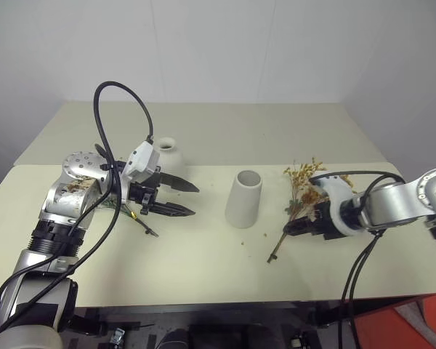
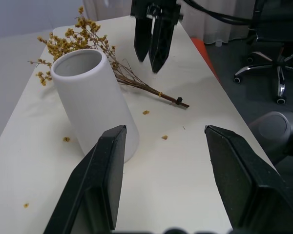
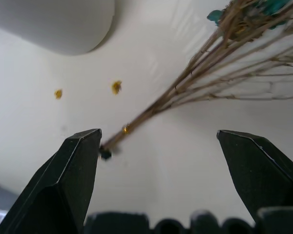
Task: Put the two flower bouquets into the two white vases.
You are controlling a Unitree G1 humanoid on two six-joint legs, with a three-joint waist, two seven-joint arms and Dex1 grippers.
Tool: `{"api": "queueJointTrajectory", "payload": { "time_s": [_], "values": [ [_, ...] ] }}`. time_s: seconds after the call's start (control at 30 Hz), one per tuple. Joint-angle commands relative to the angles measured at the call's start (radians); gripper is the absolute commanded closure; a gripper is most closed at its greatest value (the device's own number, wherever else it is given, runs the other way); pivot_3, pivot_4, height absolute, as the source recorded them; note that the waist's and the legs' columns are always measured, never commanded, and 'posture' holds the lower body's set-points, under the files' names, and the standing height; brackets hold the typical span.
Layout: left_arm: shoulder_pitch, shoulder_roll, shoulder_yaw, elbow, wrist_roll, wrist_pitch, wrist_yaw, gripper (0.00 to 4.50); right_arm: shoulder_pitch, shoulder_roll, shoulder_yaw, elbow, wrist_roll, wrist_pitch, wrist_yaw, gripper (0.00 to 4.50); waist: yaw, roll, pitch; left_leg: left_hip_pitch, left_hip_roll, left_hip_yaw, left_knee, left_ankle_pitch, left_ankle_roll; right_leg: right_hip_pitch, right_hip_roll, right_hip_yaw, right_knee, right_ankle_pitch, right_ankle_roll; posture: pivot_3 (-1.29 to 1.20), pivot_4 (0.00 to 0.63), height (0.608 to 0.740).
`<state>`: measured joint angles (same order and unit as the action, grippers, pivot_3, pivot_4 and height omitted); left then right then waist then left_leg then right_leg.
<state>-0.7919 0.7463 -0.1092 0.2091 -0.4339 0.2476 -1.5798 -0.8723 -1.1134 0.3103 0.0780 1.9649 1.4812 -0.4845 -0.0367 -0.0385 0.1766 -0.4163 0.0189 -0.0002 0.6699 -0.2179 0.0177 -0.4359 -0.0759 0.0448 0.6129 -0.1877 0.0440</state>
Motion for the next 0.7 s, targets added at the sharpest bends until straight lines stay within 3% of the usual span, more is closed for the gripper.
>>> {"api": "queueJointTrajectory", "payload": {
  "time_s": [0.03, 0.23, 0.47, 0.7],
  "values": [
    [-0.006, -0.002, 0.028, -0.018, -0.011, -0.001, 0.006, 1.72, -0.063, -0.057, 0.068, -0.009, 0.007, 0.025, 0.131, 0.06, 0.000, 0.000, 0.000, 0.000, 0.000, 0.000, 0.000, 0.000, 0.000, 0.000, 0.000, 0.000, 0.000, 0.000, 0.000, 0.00, 0.150, 0.740],
    [-0.013, -0.022, 0.029, -0.008, -0.007, -0.008, 0.011, 1.72, -0.091, -0.035, 0.142, 0.083, 0.007, 0.022, 0.189, 0.06, -0.002, 0.000, 0.000, 0.000, 0.000, 0.001, 0.000, 0.000, 0.000, -0.001, 0.000, 0.001, 0.000, 0.000, 0.000, 0.00, 0.150, 0.740],
    [-0.001, -0.013, 0.037, -0.017, -0.006, -0.004, 0.022, 1.72, -0.074, 0.206, -0.018, 0.254, 0.007, -0.035, -0.122, 0.06, -0.003, 0.000, 0.000, -0.002, 0.000, 0.001, 0.001, 0.000, 0.000, -0.002, 0.000, 0.001, 0.002, 0.001, 0.000, 0.00, 0.150, 0.740],
    [0.009, 0.002, 0.046, -0.034, -0.010, 0.011, 0.030, 1.72, 0.027, 0.425, -0.242, 0.224, 0.007, -0.101, -0.478, 0.06, -0.001, 0.000, 0.000, -0.006, -0.001, 0.000, 0.001, 0.000, 0.000, -0.004, 0.000, 0.000, 0.001, 0.002, 0.000, 0.00, 0.150, 0.740]
  ]
}}
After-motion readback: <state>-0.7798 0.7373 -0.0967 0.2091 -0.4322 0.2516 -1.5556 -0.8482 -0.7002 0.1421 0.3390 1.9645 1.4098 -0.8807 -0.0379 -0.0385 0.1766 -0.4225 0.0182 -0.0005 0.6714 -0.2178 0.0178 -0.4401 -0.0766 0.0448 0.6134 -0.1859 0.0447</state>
